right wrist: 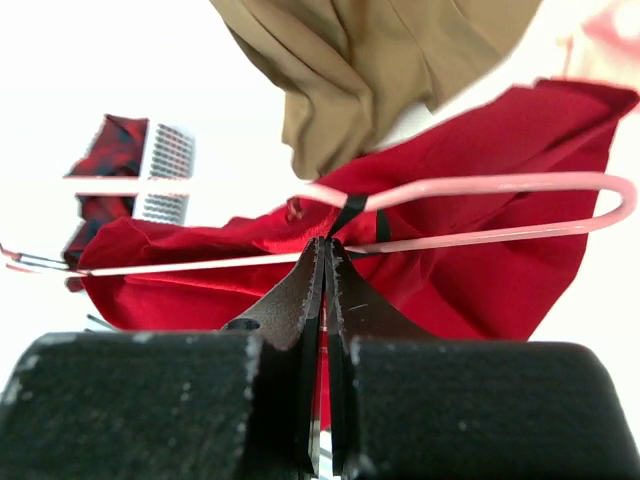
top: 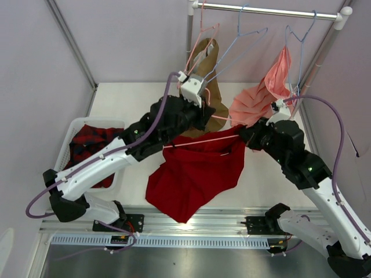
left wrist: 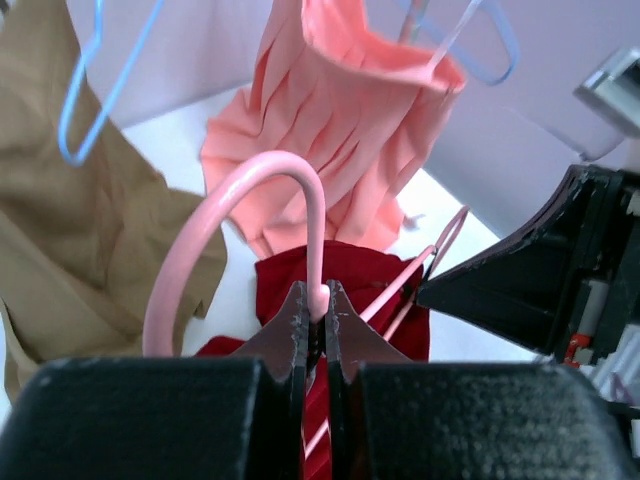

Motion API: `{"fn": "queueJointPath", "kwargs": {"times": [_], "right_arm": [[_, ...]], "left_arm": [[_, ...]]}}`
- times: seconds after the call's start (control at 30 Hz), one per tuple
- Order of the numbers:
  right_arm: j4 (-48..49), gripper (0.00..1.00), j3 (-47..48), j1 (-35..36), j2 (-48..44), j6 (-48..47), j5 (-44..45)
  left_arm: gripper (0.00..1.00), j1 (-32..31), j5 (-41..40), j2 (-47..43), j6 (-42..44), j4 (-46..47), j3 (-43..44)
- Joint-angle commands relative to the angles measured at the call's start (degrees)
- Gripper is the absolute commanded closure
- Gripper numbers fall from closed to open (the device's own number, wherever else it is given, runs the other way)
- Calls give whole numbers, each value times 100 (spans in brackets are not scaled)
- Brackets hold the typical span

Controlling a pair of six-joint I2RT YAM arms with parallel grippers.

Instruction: Place the skirt on the hanger

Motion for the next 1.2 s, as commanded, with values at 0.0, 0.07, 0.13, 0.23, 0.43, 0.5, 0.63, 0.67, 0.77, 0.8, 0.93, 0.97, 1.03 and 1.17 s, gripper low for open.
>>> {"fn": "queueJointPath", "kwargs": {"times": [0.0,0.07,0.13,0.23,0.43,0.5,0.63,0.67,0.77,0.8,0.93,0.97,1.03,1.17], "right_arm": [[-96,100,583,71,96,-231,-182],[-158,100,821,80,219,-292,-243],[-167,100,1156,80,289,-327,-261],[-281,100,1611,80,404,-424,-226],[-395,100,2263,80,553,-521,-270],[-413,100,2352,80,589,-512,-349],[-474,100,2440,97,562,-564,-358],[-509,100,2414,97,571,-574,-332],[-536,100,2230,97,519,-626,-454],[-484,100,2142,97,484,-626,-489],[-378,94,1772,97,255,-609,-551],[-369,93,1746,97,229,-635,-551],[-386,88,1710,97,185,-696,-586],[-343,83,1632,97,202,-846,-1015]], "left_arm": [[100,211,416,90,100,-33,1022],[100,317,574,196,90,-200,1400],[100,414,750,424,117,-525,1893],[100,484,909,758,196,-1078,2825],[100,590,1523,1321,301,-1818,4198],[100,669,1831,1321,240,-1818,4224],[100,739,2227,1269,231,-1862,4041],[100,739,2262,1234,240,-1810,3970],[100,739,2403,1032,257,-1625,3434],[100,739,2438,979,257,-1581,3076],[100,765,2535,637,179,-1134,2241],[100,774,2631,514,144,-932,2099],[100,801,2737,425,73,-695,1764],[100,818,2974,258,-85,-290,1298]]}}
